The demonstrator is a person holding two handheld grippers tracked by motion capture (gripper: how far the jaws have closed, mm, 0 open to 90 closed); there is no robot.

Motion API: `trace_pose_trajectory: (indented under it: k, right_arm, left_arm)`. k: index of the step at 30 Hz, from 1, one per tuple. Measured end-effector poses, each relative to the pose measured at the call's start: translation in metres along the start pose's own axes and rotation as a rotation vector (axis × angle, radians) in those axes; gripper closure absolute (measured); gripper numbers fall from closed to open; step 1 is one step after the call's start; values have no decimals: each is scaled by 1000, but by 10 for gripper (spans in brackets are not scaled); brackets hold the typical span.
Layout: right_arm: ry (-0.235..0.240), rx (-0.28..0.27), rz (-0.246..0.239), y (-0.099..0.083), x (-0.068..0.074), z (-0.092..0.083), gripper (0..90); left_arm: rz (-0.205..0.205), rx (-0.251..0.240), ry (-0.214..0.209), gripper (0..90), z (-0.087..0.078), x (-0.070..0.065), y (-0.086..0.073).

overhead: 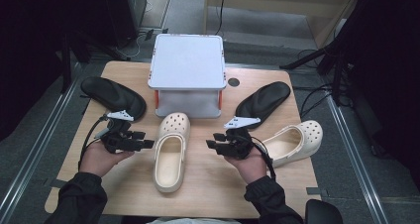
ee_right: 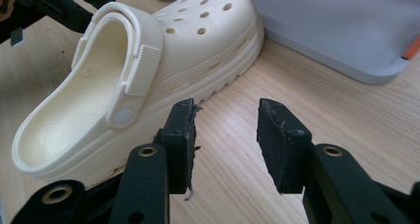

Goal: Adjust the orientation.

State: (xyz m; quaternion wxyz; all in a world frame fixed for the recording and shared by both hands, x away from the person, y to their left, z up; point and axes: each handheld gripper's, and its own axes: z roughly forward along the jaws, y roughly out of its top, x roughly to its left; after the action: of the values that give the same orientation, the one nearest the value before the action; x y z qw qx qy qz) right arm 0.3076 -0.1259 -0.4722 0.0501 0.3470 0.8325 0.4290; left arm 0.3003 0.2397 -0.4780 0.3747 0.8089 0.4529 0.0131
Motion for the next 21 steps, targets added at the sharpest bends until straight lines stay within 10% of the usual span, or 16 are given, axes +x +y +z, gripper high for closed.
trace_pose_trajectory:
  k: [21]
  right_arm:
    - [-115, -16, 123, -27, -29, -61, 557]
  left_arm:
    - [27, 34, -25, 416, 7, 9, 23]
